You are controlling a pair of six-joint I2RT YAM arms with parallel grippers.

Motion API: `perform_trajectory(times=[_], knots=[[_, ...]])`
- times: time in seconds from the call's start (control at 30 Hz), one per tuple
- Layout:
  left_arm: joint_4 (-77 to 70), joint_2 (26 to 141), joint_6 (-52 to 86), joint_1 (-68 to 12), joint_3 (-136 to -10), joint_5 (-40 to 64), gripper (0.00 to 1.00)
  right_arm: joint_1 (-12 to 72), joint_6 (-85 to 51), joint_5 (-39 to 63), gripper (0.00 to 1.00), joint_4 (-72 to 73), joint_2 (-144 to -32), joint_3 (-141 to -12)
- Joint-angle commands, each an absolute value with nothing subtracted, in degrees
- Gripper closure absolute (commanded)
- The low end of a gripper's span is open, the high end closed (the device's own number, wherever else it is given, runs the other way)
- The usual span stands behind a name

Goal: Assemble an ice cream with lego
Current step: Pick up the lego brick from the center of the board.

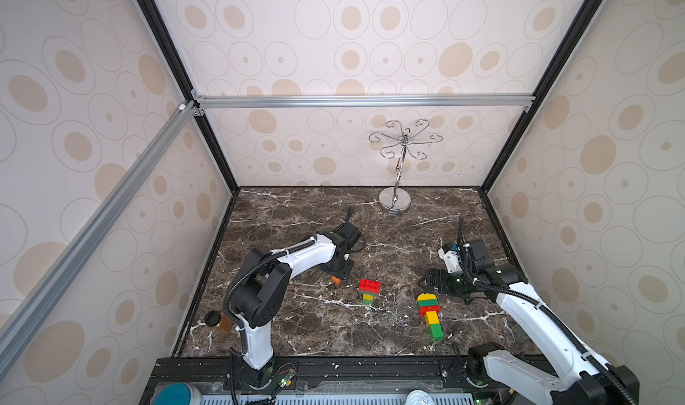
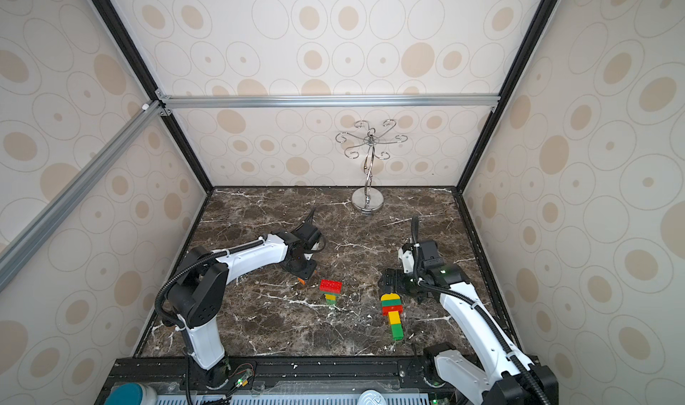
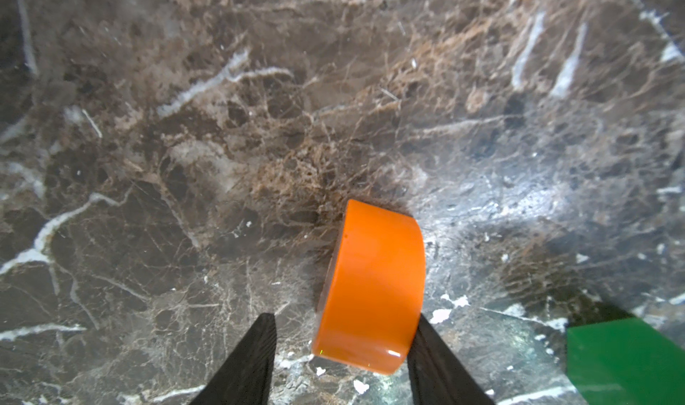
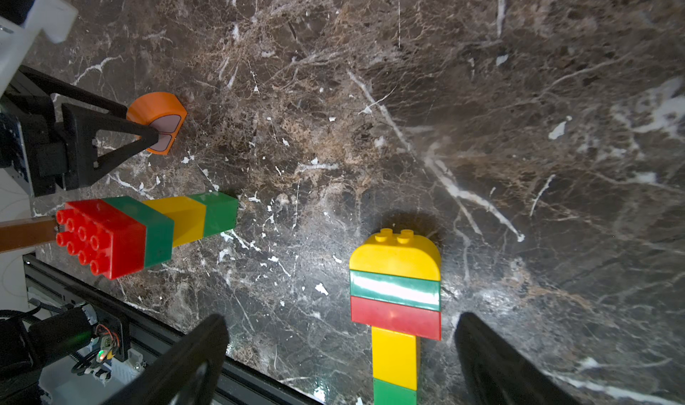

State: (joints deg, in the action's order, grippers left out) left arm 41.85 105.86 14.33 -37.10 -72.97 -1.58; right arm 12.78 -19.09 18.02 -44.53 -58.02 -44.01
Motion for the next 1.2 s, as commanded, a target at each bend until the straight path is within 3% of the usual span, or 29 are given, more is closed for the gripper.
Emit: perform_trajectory(times=[0.0,1.17], knots=[[42.42,105.09,10.87,-37.51,-74.57,-1.94,0.45,12.39,-18.46,18.01,0.02,-44.94,-58.29,-43.77],[44.37,108.45,7.82,-39.00,-77.52,0.35,0.56,12.39,-18.46,18.07,0.01,-44.82,-58.32,-43.68]])
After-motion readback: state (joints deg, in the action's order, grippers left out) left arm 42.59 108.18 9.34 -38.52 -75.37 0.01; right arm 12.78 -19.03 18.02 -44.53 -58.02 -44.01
